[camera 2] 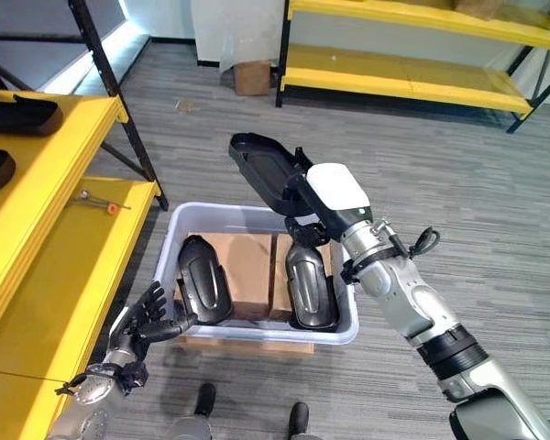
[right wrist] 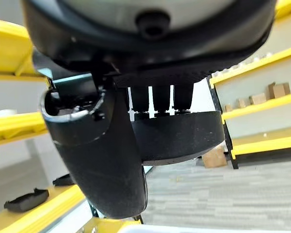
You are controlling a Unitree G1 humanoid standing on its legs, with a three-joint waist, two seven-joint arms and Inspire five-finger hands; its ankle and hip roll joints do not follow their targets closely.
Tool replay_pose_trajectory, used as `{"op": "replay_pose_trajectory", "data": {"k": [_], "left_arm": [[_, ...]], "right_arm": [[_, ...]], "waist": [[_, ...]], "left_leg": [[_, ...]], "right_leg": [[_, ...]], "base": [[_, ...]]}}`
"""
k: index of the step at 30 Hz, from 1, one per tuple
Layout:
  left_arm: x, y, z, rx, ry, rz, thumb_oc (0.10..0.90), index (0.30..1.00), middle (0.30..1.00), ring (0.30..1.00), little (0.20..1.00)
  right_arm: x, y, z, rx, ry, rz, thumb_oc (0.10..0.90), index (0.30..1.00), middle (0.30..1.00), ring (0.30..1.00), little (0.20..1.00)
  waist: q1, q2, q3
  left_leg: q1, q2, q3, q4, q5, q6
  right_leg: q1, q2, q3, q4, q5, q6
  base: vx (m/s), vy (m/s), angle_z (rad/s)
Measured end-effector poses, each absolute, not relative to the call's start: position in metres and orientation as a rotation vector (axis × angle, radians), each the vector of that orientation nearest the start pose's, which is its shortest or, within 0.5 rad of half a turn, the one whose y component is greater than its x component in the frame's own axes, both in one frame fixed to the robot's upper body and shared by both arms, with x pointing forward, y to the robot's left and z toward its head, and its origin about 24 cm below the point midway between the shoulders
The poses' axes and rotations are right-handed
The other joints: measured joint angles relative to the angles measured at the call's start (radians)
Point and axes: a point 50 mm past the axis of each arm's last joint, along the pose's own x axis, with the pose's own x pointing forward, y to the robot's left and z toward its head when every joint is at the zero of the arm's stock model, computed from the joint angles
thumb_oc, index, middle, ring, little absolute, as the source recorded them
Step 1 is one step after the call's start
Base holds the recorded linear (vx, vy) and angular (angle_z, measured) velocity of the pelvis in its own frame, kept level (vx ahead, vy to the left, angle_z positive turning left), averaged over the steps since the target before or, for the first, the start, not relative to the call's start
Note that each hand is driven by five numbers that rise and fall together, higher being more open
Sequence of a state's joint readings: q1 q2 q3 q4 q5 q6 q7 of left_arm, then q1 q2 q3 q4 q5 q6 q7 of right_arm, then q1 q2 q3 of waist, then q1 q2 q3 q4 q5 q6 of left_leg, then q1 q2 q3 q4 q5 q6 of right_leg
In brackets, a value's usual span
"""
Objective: Move parts from the plastic box to the shelf.
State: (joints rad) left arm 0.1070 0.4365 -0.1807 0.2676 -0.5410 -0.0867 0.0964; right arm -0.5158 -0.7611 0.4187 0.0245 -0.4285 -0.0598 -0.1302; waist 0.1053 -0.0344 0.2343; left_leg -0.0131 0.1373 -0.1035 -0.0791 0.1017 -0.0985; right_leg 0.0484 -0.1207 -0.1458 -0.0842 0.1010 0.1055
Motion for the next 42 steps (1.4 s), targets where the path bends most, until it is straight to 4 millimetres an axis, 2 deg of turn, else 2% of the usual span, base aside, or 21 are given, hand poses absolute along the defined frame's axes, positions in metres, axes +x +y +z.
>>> {"op": "replay_pose_trajectory", "data": {"k": [6,10,11,12,13,14,15,16,17,18,19,21,22,23,25,28,31,34,36,37,42], "left_arm": [[0.203,0.224,-0.034,-0.105,0.366,0.115,0.9,1.0,1.0,1.0,1.0],[0.191,0.214,-0.045,-0.136,0.412,0.112,0.9,1.0,1.0,1.0,1.0],[0.193,0.206,-0.045,-0.145,0.401,0.084,0.9,1.0,1.0,1.0,1.0],[0.202,0.194,-0.042,-0.152,0.388,0.04,0.9,1.0,1.0,1.0,1.0],[0.204,0.19,-0.041,-0.161,0.382,0.031,0.9,1.0,1.0,1.0,1.0],[0.216,0.207,-0.037,-0.067,0.394,0.023,0.9,1.0,1.0,1.0,1.0],[0.215,0.211,-0.038,-0.057,0.403,0.031,0.9,1.0,1.0,1.0,1.0],[0.211,0.205,-0.041,-0.083,0.409,0.03,0.9,1.0,1.0,1.0,1.0],[0.202,0.193,-0.048,-0.128,0.429,0.02,0.9,1.0,1.0,1.0,1.0],[0.205,0.184,-0.047,-0.157,0.42,0.009,0.9,1.0,1.0,1.0,1.0],[0.207,0.178,-0.046,-0.182,0.411,0.002,0.9,1.0,1.0,1.0,1.0],[0.208,0.177,-0.046,-0.188,0.408,0.003,0.9,1.0,1.0,1.0,1.0],[0.203,0.181,-0.048,-0.18,0.423,0.008,0.9,1.0,1.0,1.0,1.0],[0.203,0.186,-0.047,-0.166,0.419,0.013,0.9,1.0,1.0,1.0,1.0],[0.199,0.206,-0.045,-0.132,0.418,0.073,0.9,1.0,1.0,1.0,1.0],[0.192,0.25,-0.035,-0.046,0.405,0.191,0.9,1.0,1.0,1.0,1.0],[0.193,0.239,-0.037,-0.059,0.406,0.141,0.9,1.0,1.0,1.0,1.0],[0.183,0.245,-0.04,-0.058,0.428,0.168,0.9,1.0,1.0,1.0,1.0],[0.18,0.253,-0.04,-0.057,0.427,0.203,0.9,1.0,1.0,1.0,1.0],[0.18,0.254,-0.039,-0.059,0.422,0.211,0.9,1.0,1.0,1.0,1.0],[0.18,0.254,-0.039,-0.06,0.422,0.215,0.9,1.0,1.0,1.0,1.0]], "right_arm": [[0.313,-0.158,0.173,-1.193,-0.578,0.203,0.4,0.3,0.3,0.3,0.3],[0.314,-0.15,0.179,-1.193,-0.623,0.22,0.4,0.3,0.3,0.3,0.3],[0.315,-0.151,0.187,-1.204,-0.648,0.194,0.4,0.3,0.3,0.3,0.3],[0.316,-0.162,0.196,-1.257,-0.658,0.158,0.4,0.3,0.3,0.3,0.3],[0.316,-0.167,0.196,-1.279,-0.644,0.151,0.4,0.3,0.3,0.3,0.3],[0.305,-0.162,0.171,-1.148,-0.598,0.133,0.4,0.3,0.3,0.3,0.3],[0.299,-0.156,0.164,-1.121,-0.594,0.163,0.4,0.3,0.3,0.3,0.3],[0.297,-0.154,0.168,-1.128,-0.616,0.168,0.4,0.3,0.3,0.3,0.3],[0.296,-0.152,0.175,-1.125,-0.65,0.167,0.4,0.3,0.3,0.3,0.3],[0.295,-0.153,0.183,-1.129,-0.683,0.144,0.4,0.3,0.3,0.3,0.3],[0.296,-0.158,0.191,-1.133,-0.706,0.101,0.4,0.3,0.3,0.3,0.3],[0.298,-0.157,0.192,-1.099,-0.703,0.072,0.4,0.3,0.3,0.3,0.3],[0.298,-0.152,0.192,-1.067,-0.714,0.073,0.4,0.3,0.3,0.3,0.3],[0.298,-0.149,0.193,-1.049,-0.72,0.072,0.4,0.3,0.3,0.3,0.3],[0.299,-0.14,0.197,-1.022,-0.747,0.086,0.4,0.3,0.3,0.3,0.3],[0.298,-0.122,0.202,-0.962,-0.797,0.118,0.4,0.3,0.3,0.3,0.3],[0.298,-0.109,0.206,-0.958,-0.83,0.164,0.4,0.3,0.3,0.3,0.3],[0.296,-0.091,0.206,-0.939,-0.851,0.235,0.4,0.3,0.3,0.3,0.3],[0.295,-0.084,0.205,-0.918,-0.86,0.253,0.4,0.3,0.3,0.3,0.3],[0.295,-0.08,0.205,-0.908,-0.861,0.263,0.4,0.3,0.3,0.3,0.3],[0.295,-0.074,0.201,-0.941,-0.856,0.293,0.4,0.3,0.3,0.3,0.3]], "waist": [[0.023,0.016,-0.008],[0.074,0.088,-0.004],[0.083,0.127,0.003],[0.046,0.163,0.013],[0.074,0.182,0.014],[0.034,0.021,0.035],[0.034,-0.027,0.03],[0.043,-0.002,0.029],[0.025,0.058,0.008],[0.016,0.102,-0.01],[0.006,0.127,-0.013],[0.013,0.078,-0.015],[0.038,0.049,-0.015],[0.055,0.038,-0.016],[0.094,0.026,-0.017],[0.161,-0.031,-0.024],[0.186,-0.07,-0.031],[0.195,-0.101,-0.043],[0.201,-0.122,-0.057],[0.198,-0.125,-0.059],[0.208,-0.128,-0.059]], "left_leg": [[-0.032,0.036,-0.047,0.025,0.017,-0.025],[-0.099,0.068,-0.12,0.049,0.034,-0.022],[-0.169,0.068,-0.152,0.079,0.087,-0.098],[-0.254,0.046,-0.112,0.052,0.204,-0.136],[-0.244,0.076,0.011,-0.01,0.101,-0.088],[-0.262,0.141,0.663,0.129,-0.018,0.056],[-0.216,0.197,0.736,0.258,-0.035,0.025],[-0.152,0.23,0.585,0.289,-0.036,-0.021],[-0.032,0.255,0.383,0.289,-0.051,-0.075],[0.032,0.245,0.403,0.211,-0.018,-0.073],[0.059,0.226,0.479,0.147,-0.001,-0.065],[0.048,0.144,0.444,0.137,-0.062,-0.067],[0.03,0.089,0.42,0.175,-0.101,-0.043],[0.01,0.061,0.397,0.212,-0.123,-0.024],[-0.009,0.03,0.373,0.23,-0.136,-0.005],[-0.058,0.008,0.333,0.272,-0.146,0.011],[-0.123,-0.02,0.263,0.303,-0.15,0.02],[-0.128,-0.043,0.285,0.299,-0.163,0.053],[-0.139,-0.058,0.292,0.301,-0.171,0.05],[-0.144,-0.059,0.292,0.298,-0.168,0.056],[-0.177,-0.088,0.287,0.315,-0.172,0.075]], "right_leg": [[-0.005,0.052,-0.049,0.026,-0.021,-0.029],[-0.046,0.091,-0.125,0.114,-0.07,-0.057],[-0.112,0.103,-0.155,0.205,-0.126,-0.072],[-0.162,0.103,-0.185,0.268,-0.17,-0.115],[-0.169,0.092,-0.253,0.299,-0.173,-0.148],[-0.141,-0.048,-0.383,0.237,-0.159,-0.167],[-0.122,-0.087,-0.394,0.199,-0.128,-0.195],[-0.089,-0.09,-0.4,0.182,-0.109,-0.168],[-0.059,-0.091,-0.429,0.204,-0.119,-0.127],[-0.068,-0.11,-0.463,0.248,-0.12,-0.091],[-0.074,-0.131,-0.499,0.288,-0.117,-0.058],[-0.084,-0.222,-0.52,0.347,-0.107,-0.03],[-0.069,-0.285,-0.519,0.353,-0.093,-0.023],[-0.053,-0.31,-0.525,0.334,-0.07,-0.031],[-0.033,-0.322,-0.519,0.291,-0.019,-0.048],[-0.01,-0.331,-0.521,0.267,0.006,-0.036],[0.015,-0.334,-0.549,0.224,0.047,-0.015],[0.011,-0.341,-0.547,0.172,0.133,-0.036],[0.01,-0.348,-0.542,0.141,0.154,-0.022],[0.004,-0.348,-0.533,0.127,0.185,0.004],[-0.006,-0.375,-0.527,0.116,0.211,-0.004]], "base": [[-0.08,-0.181,0.2],[-0.2,-0.139,0.55],[-0.34,-0.142,2.14],[-0.24,-0.153,2.17],[-0.17,-0.13,3.34],[-0.03,-0.002,2.55],[-0.01,0.078,2.43],[-0.01,0.136,1.18],[0.09,0.182,1.05],[0.18,0.289,1.24],[0.2,0.278,1.32],[0.12,0.206,0.97],[0.1,0.167,0.68],[0.08,0.125,0.72],[0.07,0.124,0.51],[0.08,0.151,0.48],[0.07,0.172,0.63],[0.09,0.152,-0.05],[0.09,0.17,-0.12],[0.06,0.126,-0.02],[0.05,0.124,0.1]]}}
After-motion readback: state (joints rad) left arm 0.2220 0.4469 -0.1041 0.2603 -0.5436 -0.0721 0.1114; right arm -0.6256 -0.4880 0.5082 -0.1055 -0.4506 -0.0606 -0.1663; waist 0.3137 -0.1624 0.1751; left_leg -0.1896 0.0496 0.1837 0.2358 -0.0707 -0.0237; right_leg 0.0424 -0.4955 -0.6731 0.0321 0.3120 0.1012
